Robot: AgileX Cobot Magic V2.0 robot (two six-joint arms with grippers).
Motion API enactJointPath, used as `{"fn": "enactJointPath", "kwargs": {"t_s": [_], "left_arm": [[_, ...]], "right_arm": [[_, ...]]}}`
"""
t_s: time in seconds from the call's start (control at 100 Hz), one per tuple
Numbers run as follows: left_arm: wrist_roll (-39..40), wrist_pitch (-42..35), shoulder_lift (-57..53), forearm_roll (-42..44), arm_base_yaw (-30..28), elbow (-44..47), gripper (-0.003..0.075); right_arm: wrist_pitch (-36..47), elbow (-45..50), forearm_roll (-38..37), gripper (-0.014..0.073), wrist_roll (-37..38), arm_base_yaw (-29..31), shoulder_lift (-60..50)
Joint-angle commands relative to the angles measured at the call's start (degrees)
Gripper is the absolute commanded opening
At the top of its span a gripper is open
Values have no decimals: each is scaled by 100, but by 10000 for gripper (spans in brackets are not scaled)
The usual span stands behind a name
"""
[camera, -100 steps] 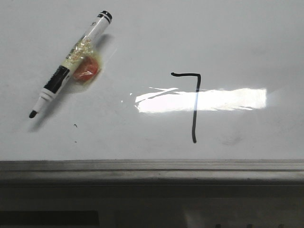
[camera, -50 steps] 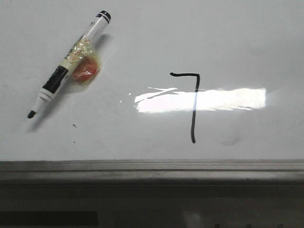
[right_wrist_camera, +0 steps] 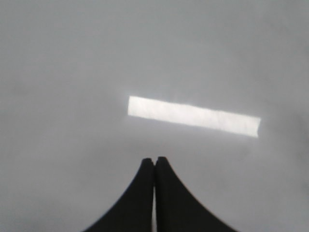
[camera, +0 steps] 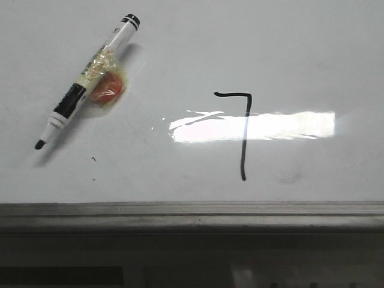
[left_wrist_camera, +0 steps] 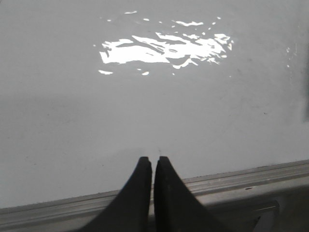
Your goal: Write number 7 on whiteboard
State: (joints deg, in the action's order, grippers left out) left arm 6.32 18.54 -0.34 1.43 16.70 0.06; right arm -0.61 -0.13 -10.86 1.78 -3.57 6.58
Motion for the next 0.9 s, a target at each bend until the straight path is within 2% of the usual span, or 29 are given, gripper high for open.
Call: {"fn": "enactJointPath", "kwargs": {"t_s": [0.0, 0.04, 0.32, 0.89], "left_arm": [[67, -366, -131, -30, -12, 132, -20], [67, -366, -131, -30, -12, 132, -20], [67, -400, -131, -30, -12, 132, -20], [67, -400, -131, -30, -12, 132, -20]], "right_arm": [[481, 85, 279, -50, -29, 74, -5], [413, 175, 305, -50, -29, 74, -89], [-1744, 161, 305, -50, -29, 74, -810], [-1719, 161, 305, -50, -29, 74, -806]]}}
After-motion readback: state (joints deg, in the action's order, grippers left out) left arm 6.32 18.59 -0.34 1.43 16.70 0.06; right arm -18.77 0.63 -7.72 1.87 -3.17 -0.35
